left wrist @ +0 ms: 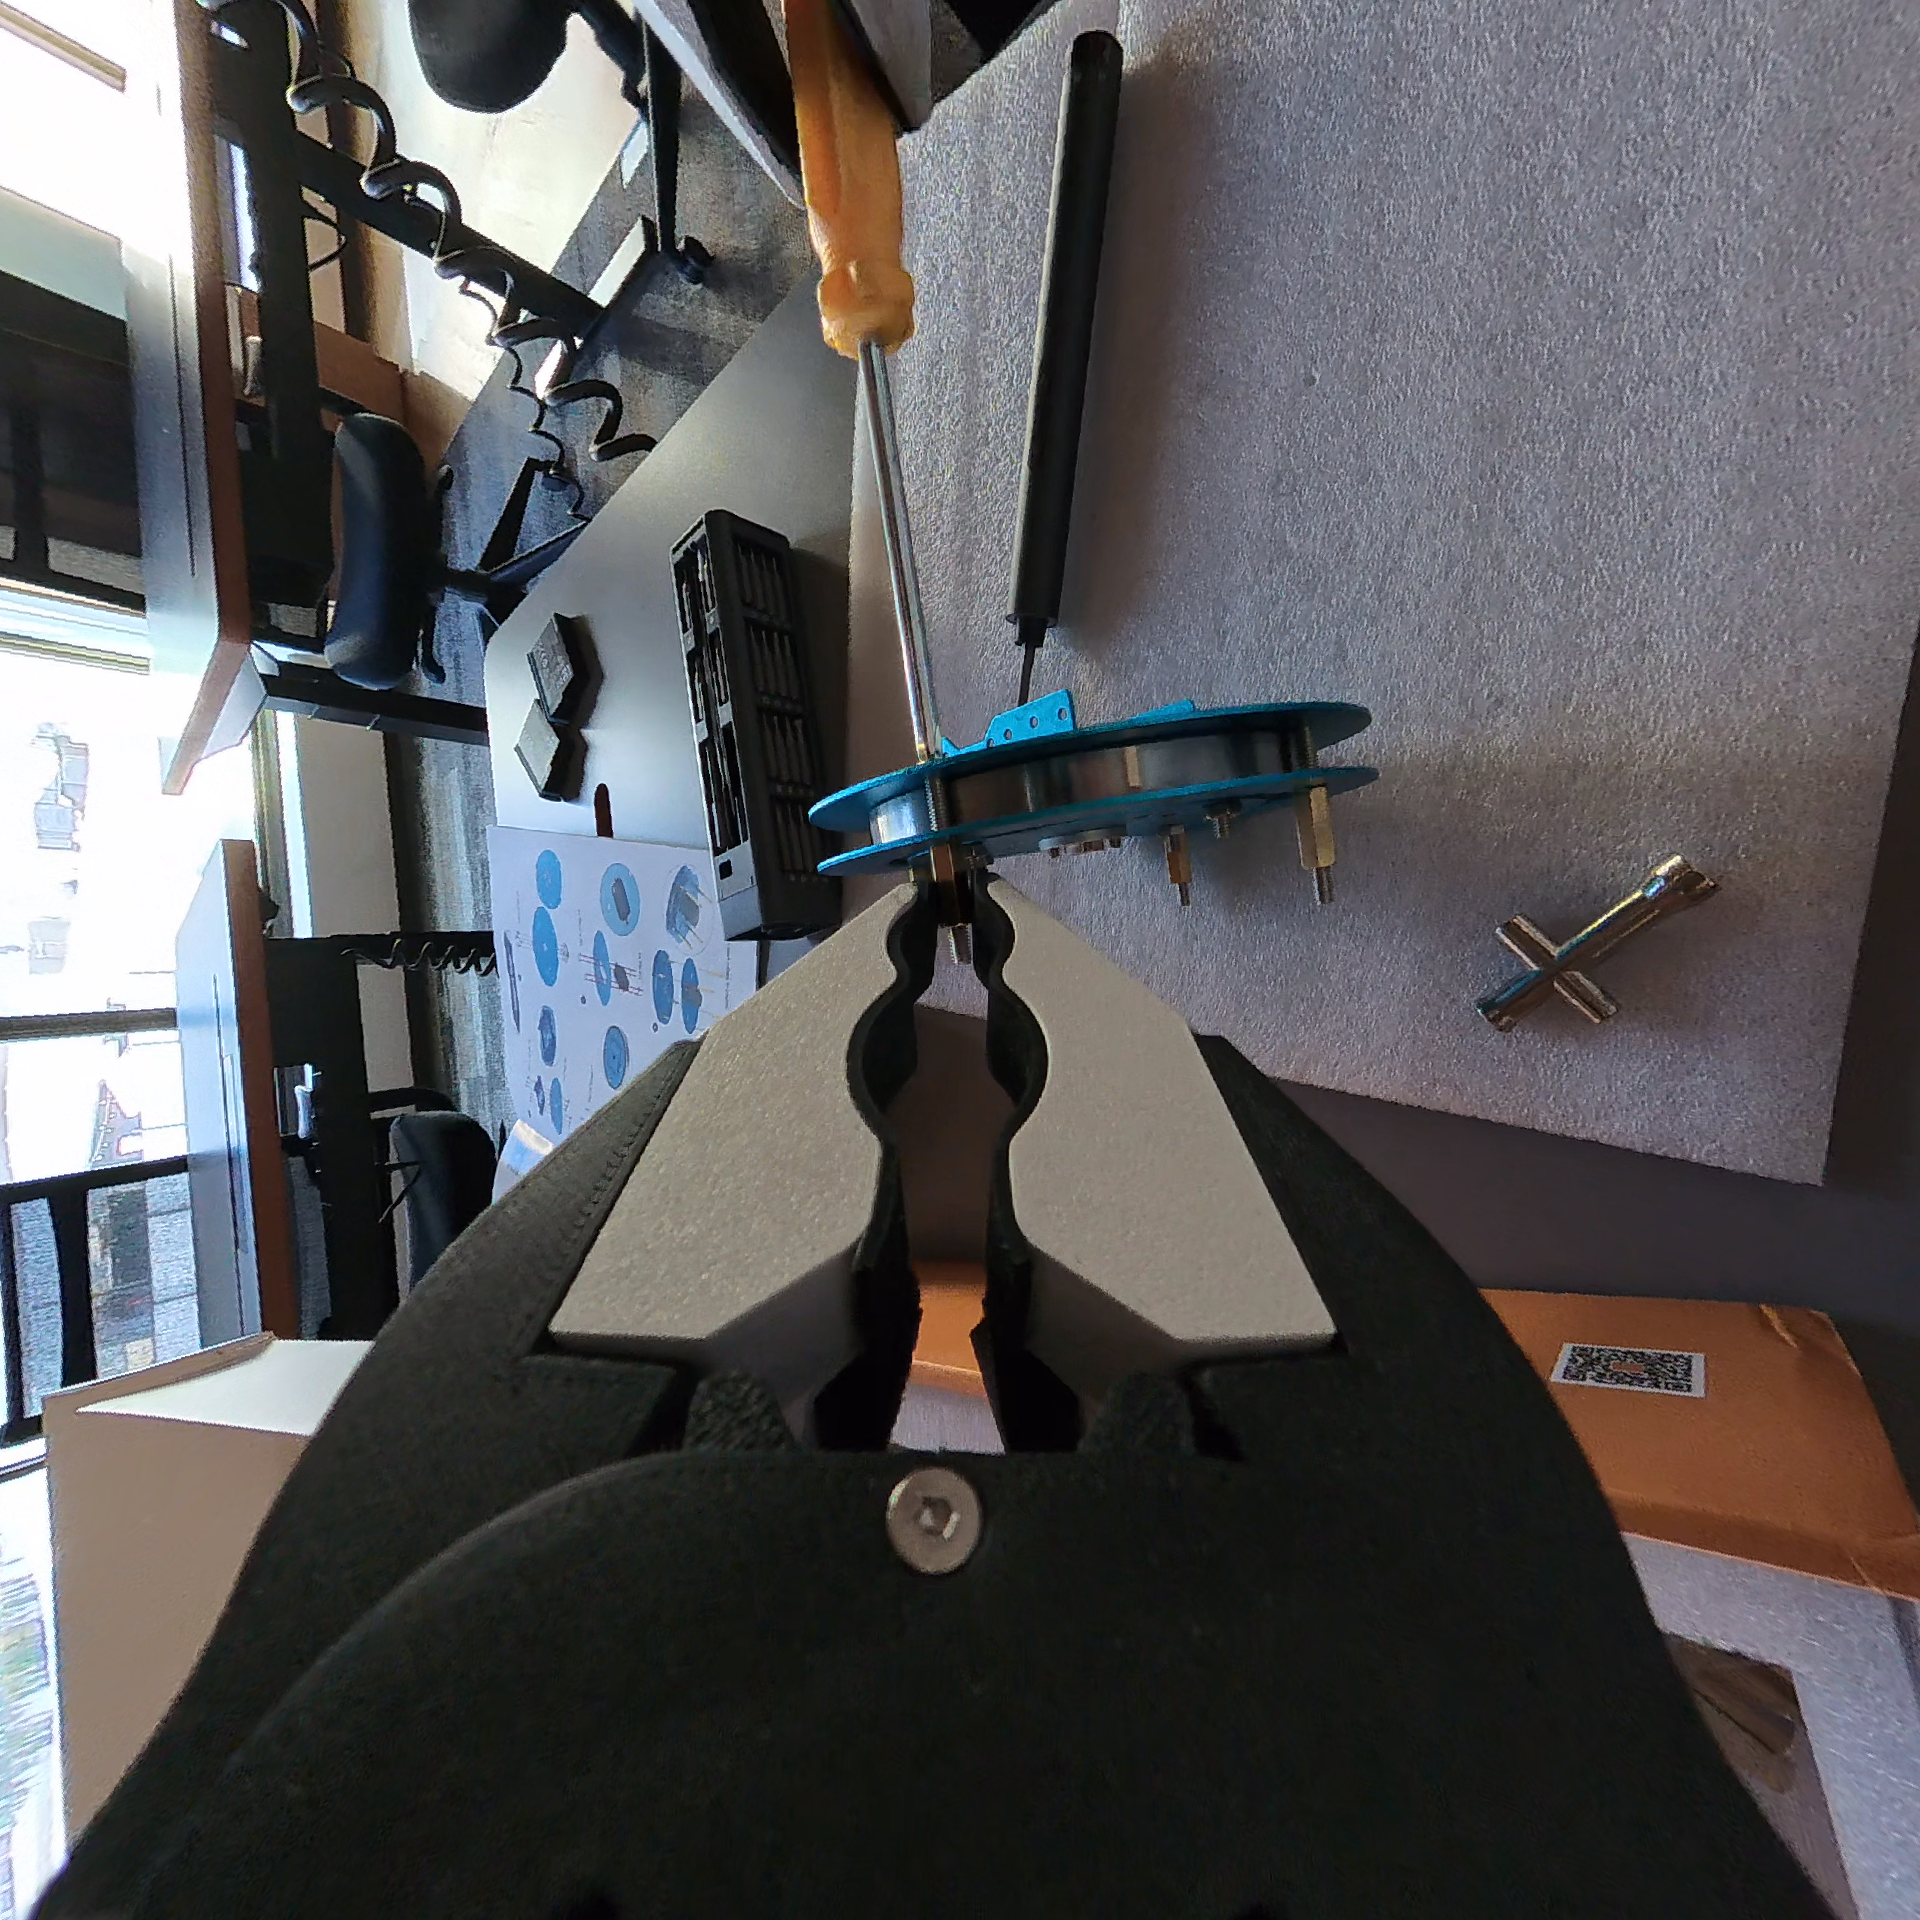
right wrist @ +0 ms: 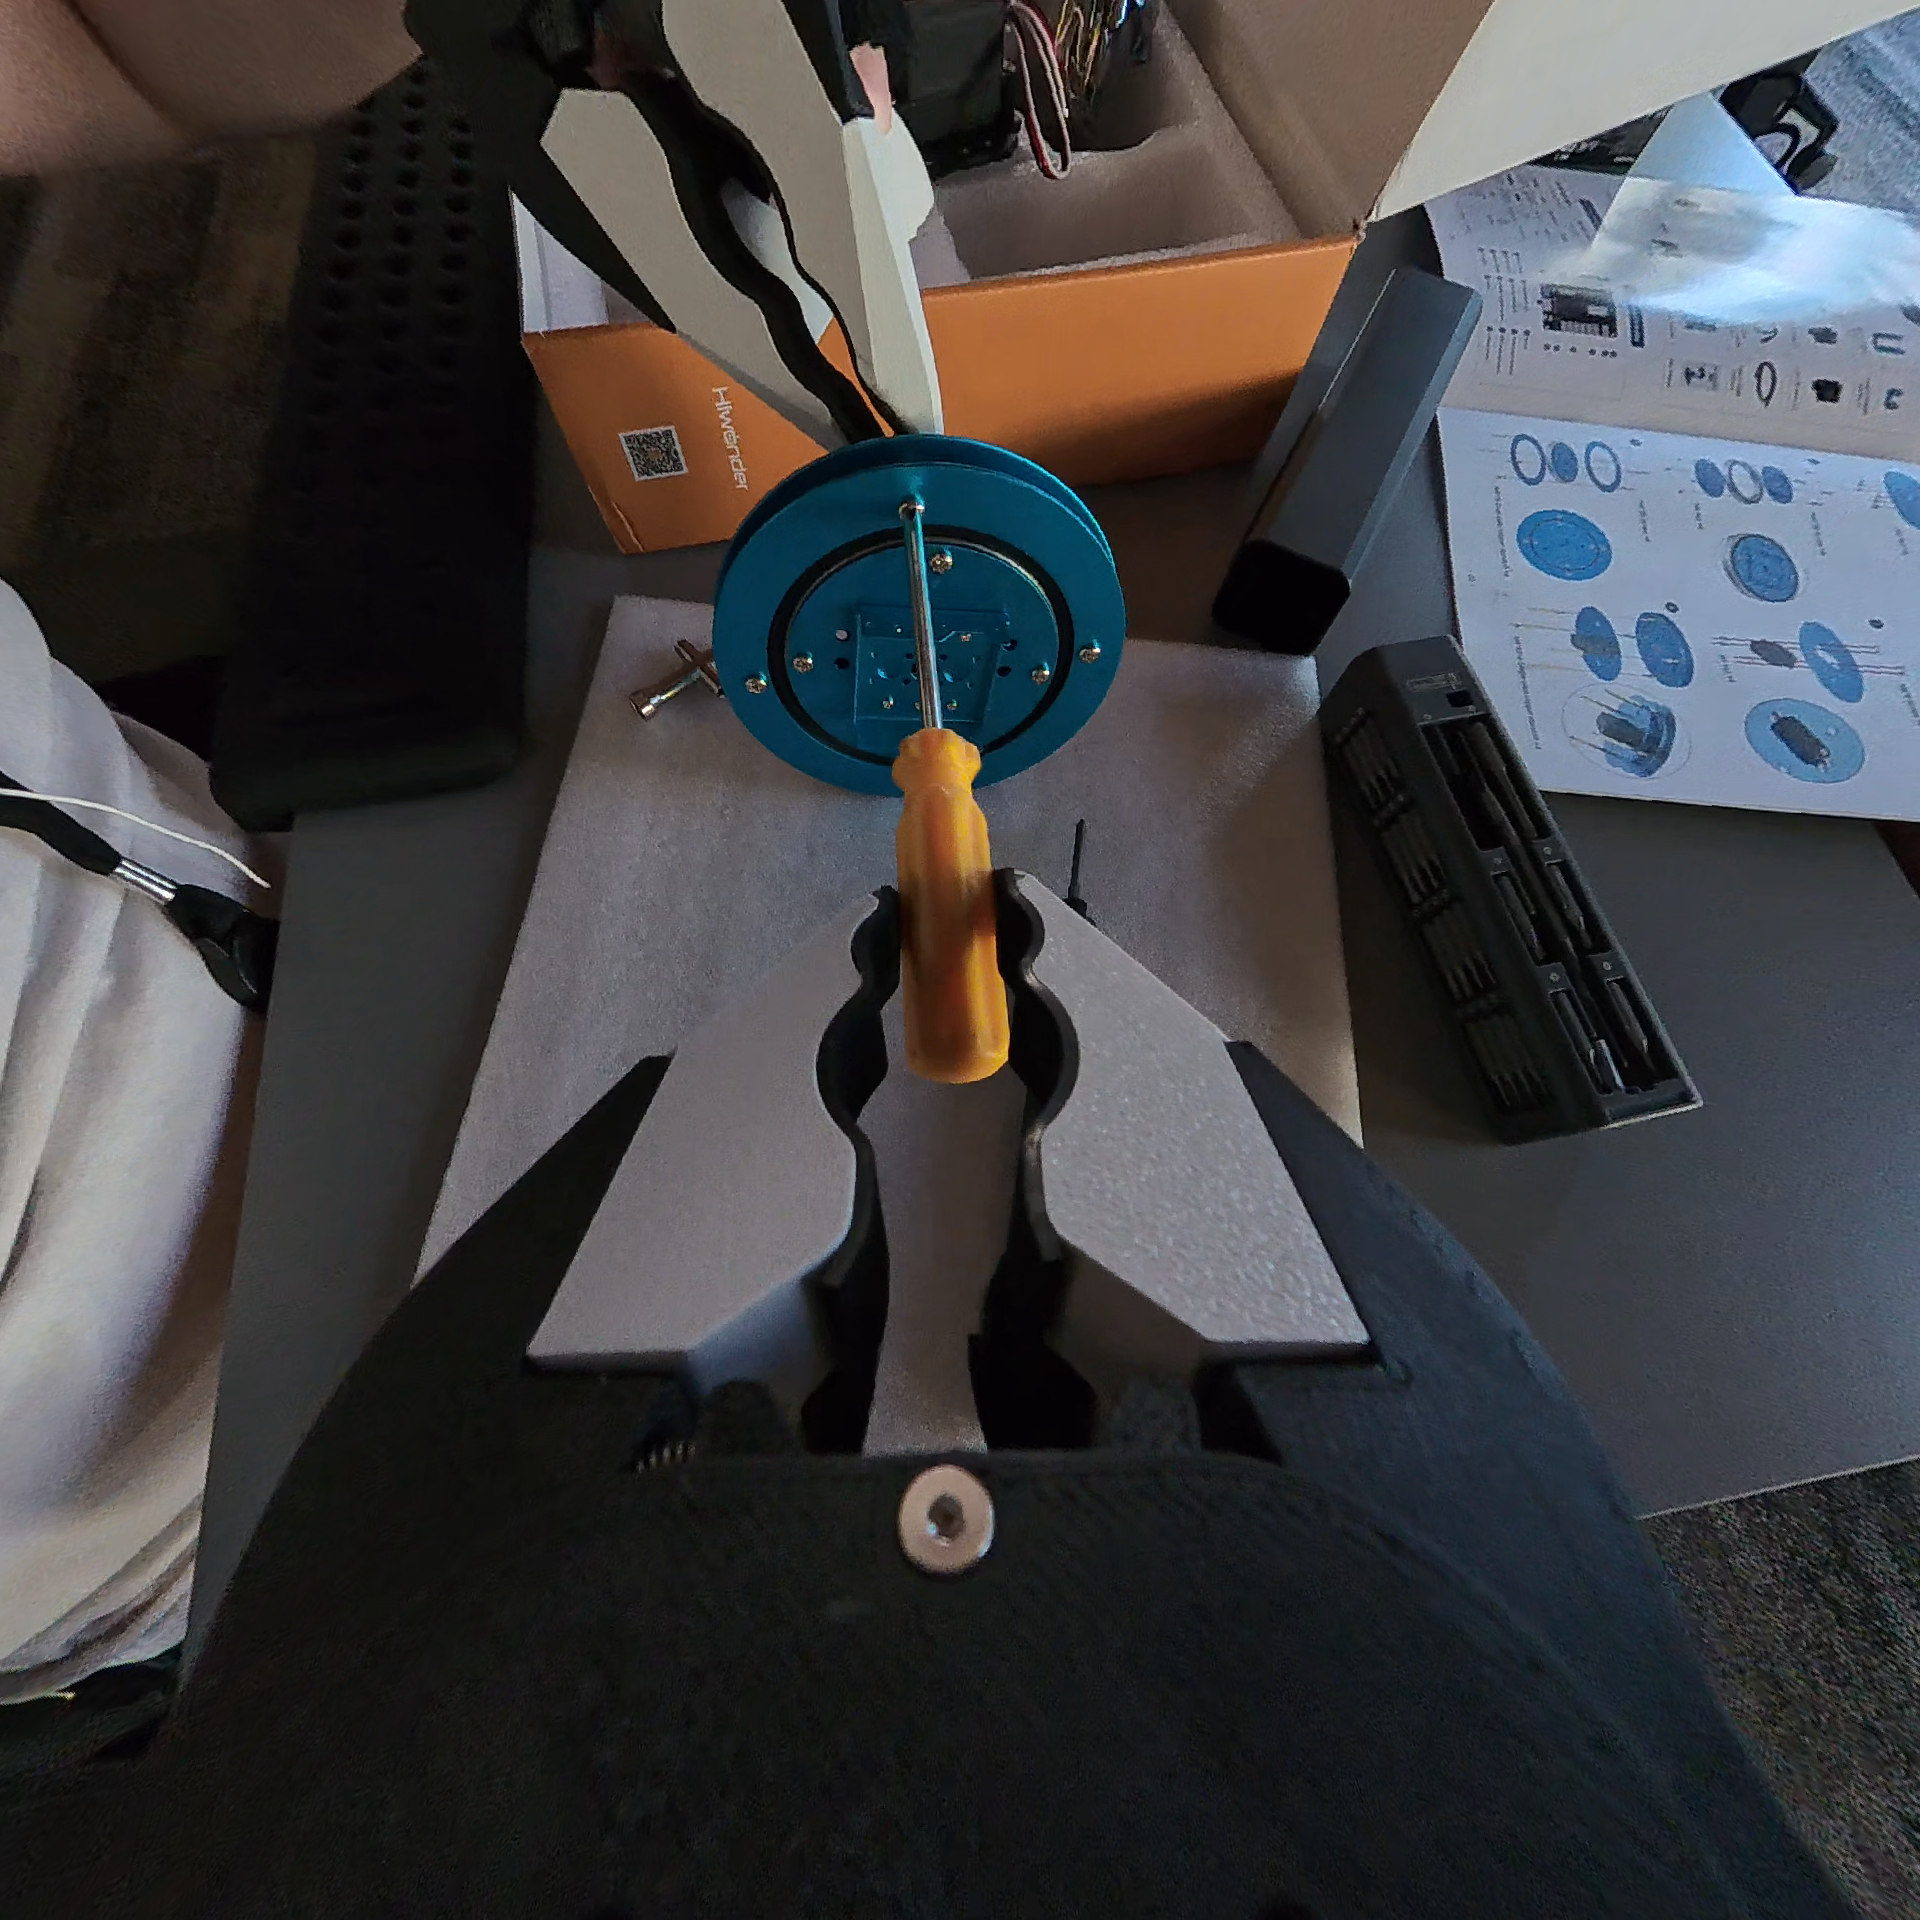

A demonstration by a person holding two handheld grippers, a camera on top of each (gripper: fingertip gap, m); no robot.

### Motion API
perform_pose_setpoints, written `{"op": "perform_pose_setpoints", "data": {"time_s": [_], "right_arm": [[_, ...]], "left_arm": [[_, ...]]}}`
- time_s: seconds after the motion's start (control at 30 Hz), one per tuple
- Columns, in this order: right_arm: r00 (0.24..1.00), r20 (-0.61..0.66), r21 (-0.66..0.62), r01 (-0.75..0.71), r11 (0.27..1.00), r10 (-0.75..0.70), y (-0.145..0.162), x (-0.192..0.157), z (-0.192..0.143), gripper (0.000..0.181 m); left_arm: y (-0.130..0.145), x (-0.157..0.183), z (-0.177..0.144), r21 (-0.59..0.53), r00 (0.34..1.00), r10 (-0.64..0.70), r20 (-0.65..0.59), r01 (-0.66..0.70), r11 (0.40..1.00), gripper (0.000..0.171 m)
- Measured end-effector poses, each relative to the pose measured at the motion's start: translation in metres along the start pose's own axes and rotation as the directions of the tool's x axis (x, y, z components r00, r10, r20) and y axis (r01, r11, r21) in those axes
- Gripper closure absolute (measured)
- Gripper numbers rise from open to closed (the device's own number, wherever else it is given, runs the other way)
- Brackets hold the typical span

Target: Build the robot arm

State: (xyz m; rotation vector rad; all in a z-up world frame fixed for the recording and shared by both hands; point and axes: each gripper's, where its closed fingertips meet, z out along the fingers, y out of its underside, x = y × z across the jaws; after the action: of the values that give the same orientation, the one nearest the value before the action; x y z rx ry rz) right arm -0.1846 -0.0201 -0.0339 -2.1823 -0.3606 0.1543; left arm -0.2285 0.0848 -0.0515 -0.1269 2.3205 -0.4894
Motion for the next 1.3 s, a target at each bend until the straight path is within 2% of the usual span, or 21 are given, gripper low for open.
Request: {"op": "perform_pose_setpoints", "data": {"time_s": [0.27, 0.57, 0.77, 0.87, 1.03, 1.17, 1.23, 1.3], "right_arm": [[0.985, -0.064, 0.001, 0.159, 0.987, -0.158, -0.0023, -0.0011, -0.0013, 0.164], [0.998, -0.008, 0.035, 0.066, 0.997, -0.066, -0.0039, -0.0002, -0.0013, 0.164], [0.988, -0.029, 0.038, 0.153, 0.988, -0.152, -0.0073, -0.0035, -0.0027, 0.165], [0.997, 0.011, 0.059, 0.074, 0.996, -0.075, -0.0074, -0.0025, -0.0044, 0.164], [0.965, 0.177, 0.056, -0.206, 0.977, 0.193, -0.0071, 0.0011, -0.0061, 0.166], [0.873, 0.288, 0.026, -0.419, 0.908, 0.394, -0.0076, 0.0034, -0.0065, 0.166], [0.799, 0.355, 0.008, -0.523, 0.853, 0.486, -0.0086, 0.0009, -0.0076, 0.167], [0.753, 0.389, 0.012, -0.581, 0.814, 0.531, -0.0093, 0.0009, -0.0082, 0.167]], "left_arm": [[-0.0006, 0.0009, -0.0005, 0.013, 1.000, -0.007, 0.005, 0.007, 1.000, 0.168], [0.0000, 0.0009, -0.0007, 0.003, 1.000, 0.011, 0.019, -0.011, 1.000, 0.167], [0.0007, -0.0002, -0.0002, 0.003, 0.999, 0.011, 0.035, -0.011, 1.000, 0.168], [-0.0008, -0.0002, -0.0001, 0.006, 0.998, 0.030, 0.052, -0.030, 1.000, 0.167], [-0.0024, -0.0015, 0.0009, -0.020, 0.992, 0.088, 0.089, -0.087, 0.996, 0.167], [-0.0034, -0.0020, 0.0010, -0.027, 0.990, 0.086, 0.113, -0.083, 0.996, 0.167], [-0.0033, -0.0026, 0.0013, -0.031, 0.987, 0.089, 0.135, -0.085, 0.996, 0.167], [-0.0043, -0.0022, 0.0008, -0.026, 0.986, 0.084, 0.146, -0.081, 0.996, 0.167]]}}
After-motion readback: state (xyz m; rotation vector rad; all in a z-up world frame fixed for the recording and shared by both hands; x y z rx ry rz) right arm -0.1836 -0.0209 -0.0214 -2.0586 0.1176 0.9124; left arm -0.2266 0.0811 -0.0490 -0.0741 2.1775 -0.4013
